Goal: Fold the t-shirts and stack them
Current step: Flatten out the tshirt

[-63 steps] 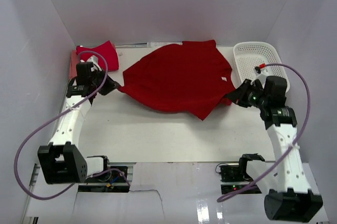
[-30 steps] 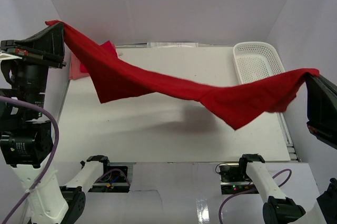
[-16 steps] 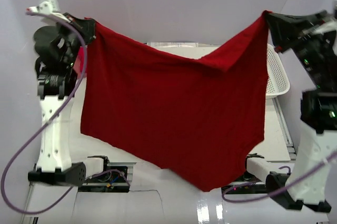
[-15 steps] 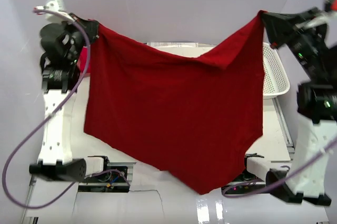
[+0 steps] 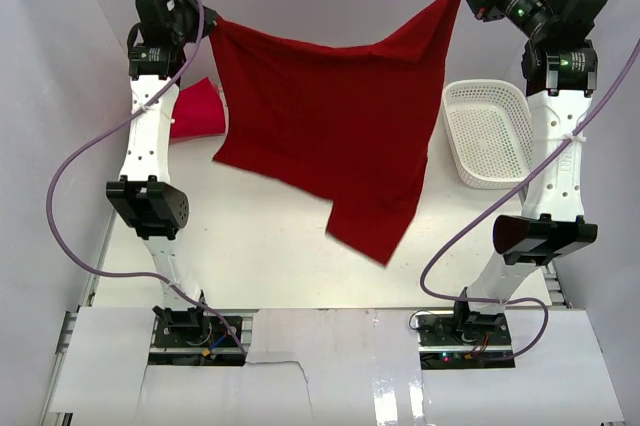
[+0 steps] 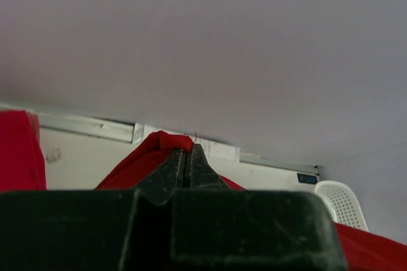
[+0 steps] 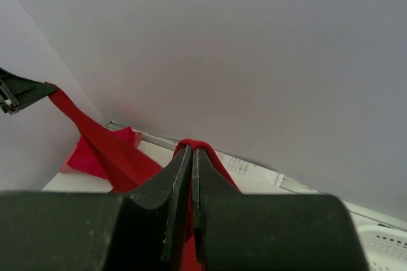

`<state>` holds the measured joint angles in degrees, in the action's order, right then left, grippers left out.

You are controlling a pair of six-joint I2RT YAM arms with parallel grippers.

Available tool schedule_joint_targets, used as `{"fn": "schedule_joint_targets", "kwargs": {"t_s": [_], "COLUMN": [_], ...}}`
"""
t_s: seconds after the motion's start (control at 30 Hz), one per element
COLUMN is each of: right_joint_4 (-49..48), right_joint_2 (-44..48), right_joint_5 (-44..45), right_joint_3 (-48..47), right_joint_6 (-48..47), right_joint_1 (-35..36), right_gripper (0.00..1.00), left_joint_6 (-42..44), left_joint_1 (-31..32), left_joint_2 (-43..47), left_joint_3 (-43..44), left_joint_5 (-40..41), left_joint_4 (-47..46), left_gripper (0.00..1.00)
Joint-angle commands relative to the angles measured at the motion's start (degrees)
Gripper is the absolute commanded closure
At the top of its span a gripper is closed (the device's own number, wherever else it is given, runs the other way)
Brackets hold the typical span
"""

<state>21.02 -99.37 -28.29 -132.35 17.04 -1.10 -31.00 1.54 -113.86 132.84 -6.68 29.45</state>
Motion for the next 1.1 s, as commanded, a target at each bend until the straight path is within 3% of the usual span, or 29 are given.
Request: {"fn": "schedule_joint_targets", "kwargs": {"t_s": [0.0,0.13,0.23,0.27,0.37,0.4,0.57,0.6,0.73,0.9,1.07], "right_joint_4": [-5.28,-6.25,-11.92,-15.36,-24.07,-23.48,-21.1,-19.45,-12.53,0.29,9.64], "right_joint_2": [1.02,3.21,9.86,12.68,24.09,26.14,38.1,39.16,43.89,52.42,58.14], "right_joint_5": [-2.03,-3.35,-5.19,-6.41,-5.46,-5.46,-1.95,-1.77,-2.22,2.97,1.93], "right_joint_3": [-6.16,-2.32,6.37,16.59,35.51,38.28,58.32,64.53,75.38,84.7,89.2], "right_joint_6": [2.21,2.13,1.68,1.51,1.34,1.16,4.66,6.41,8.71,6.26,7.04], "right_joint_1": [-0.65,-1.88,-1.88,-1.88,-1.88,-1.88,-1.18,-1.09,-0.05,0.4,0.4], "right_gripper": [0.92,0.92,0.92,0.92,0.92,0.92,0.92,0.92,0.92,0.92,0.92], "left_joint_6": [0.51,0.07,-0.02,-0.02,-1.51,-1.86,-1.69,-1.69,-1.17,-0.38,2.35], "left_joint_1": [-0.66,-1.45,-3.39,-3.39,-3.3,-3.3,-3.21,-3.21,-3.12,-2.51,-2.51], "left_joint_2": [1.89,4.43,9.08,15.19,30.21,32.45,39.15,41.42,45.91,50.22,51.72], "left_joint_3": [9.45,6.48,-3.34,-13.38,-31.88,-39.59,-54.41,-60.53,-72.85,-82.11,-83.0], "left_joint_5": [-0.7,-2.29,-2.64,-2.73,-2.03,-1.94,-2.46,-3.07,-7.63,-10.46,-9.76], "left_joint_4": [0.61,-0.1,-1.84,-6.55,-17.81,-18.11,-12.4,-12.58,-12.49,-6.63,1.73], "left_gripper": [1.0,1.0,1.0,1.0,1.0,1.0,1.0,1.0,1.0,1.0,1.0]}}
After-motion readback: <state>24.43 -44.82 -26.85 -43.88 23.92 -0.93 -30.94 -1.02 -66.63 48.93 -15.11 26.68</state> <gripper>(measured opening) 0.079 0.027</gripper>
